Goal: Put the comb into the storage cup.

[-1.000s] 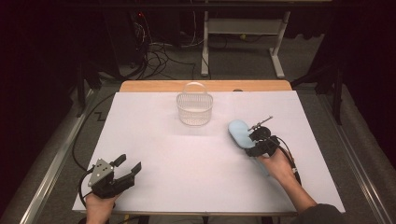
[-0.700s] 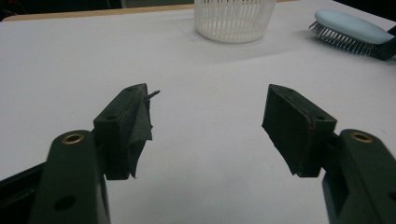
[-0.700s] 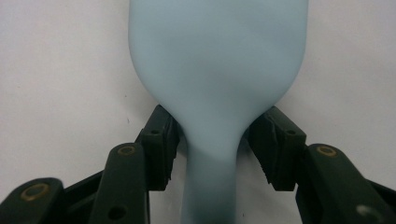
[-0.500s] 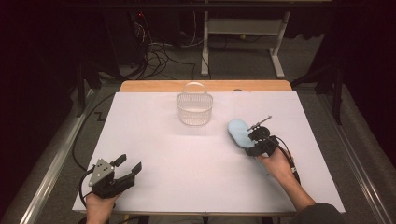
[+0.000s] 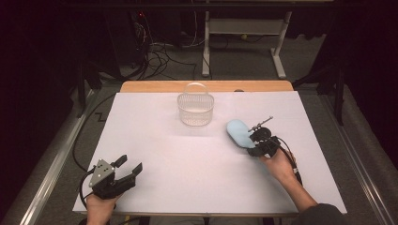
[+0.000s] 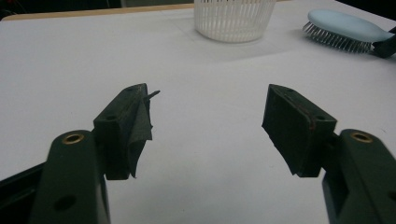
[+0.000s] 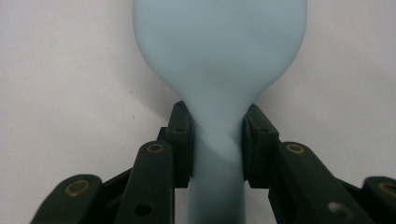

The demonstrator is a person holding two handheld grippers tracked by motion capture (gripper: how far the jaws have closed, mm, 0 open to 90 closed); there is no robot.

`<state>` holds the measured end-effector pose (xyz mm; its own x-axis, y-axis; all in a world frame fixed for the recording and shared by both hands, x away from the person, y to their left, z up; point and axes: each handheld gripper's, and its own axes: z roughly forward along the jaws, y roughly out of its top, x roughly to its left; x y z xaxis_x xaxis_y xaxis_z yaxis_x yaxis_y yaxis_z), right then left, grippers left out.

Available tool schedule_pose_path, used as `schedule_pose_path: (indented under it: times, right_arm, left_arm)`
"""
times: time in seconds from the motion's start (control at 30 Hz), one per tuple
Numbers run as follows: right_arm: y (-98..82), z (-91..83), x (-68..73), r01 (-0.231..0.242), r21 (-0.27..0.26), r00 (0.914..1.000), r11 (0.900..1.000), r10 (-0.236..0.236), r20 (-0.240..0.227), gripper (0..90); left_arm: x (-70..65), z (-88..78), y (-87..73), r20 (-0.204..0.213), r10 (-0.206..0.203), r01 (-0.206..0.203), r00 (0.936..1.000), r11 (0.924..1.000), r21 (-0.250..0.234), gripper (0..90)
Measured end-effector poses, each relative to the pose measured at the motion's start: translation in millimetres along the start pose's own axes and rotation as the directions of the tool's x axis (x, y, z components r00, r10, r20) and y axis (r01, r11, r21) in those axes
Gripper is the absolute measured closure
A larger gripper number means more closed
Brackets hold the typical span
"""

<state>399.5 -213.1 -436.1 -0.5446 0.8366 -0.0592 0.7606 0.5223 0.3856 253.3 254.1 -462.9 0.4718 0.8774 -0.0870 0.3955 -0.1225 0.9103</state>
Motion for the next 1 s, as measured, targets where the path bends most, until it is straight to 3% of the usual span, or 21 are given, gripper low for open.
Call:
schedule_pose_path:
  times: [0.53, 0.8, 1.0]
  right_arm:
    - [-12.7, -14.9, -1.9, -0.001, -0.061, 0.9995, 0.998, -0.001, -0.033, 70.4]
    - [-19.8, -25.0, 2.6, 0.022, -0.092, 0.9983, 0.995, -0.027, -0.052, 70.3]
    - [-26.1, -31.3, 2.9, 0.005, -0.123, 0.9968, 0.992, -0.015, -0.079, 70.3]
  left_arm:
    - [-0.2, -0.2, 0.0, -0.002, 0.003, -0.003, 1.0000, 1.0000, 0.002, 33.0]
    - [-0.2, 0.0, -0.2, -0.001, 0.004, -0.004, 1.0000, 1.0000, 0.003, 33.0]
    - [-0.7, 0.4, -0.2, -0.001, 0.005, -0.005, 1.0000, 1.0000, 0.006, 33.0]
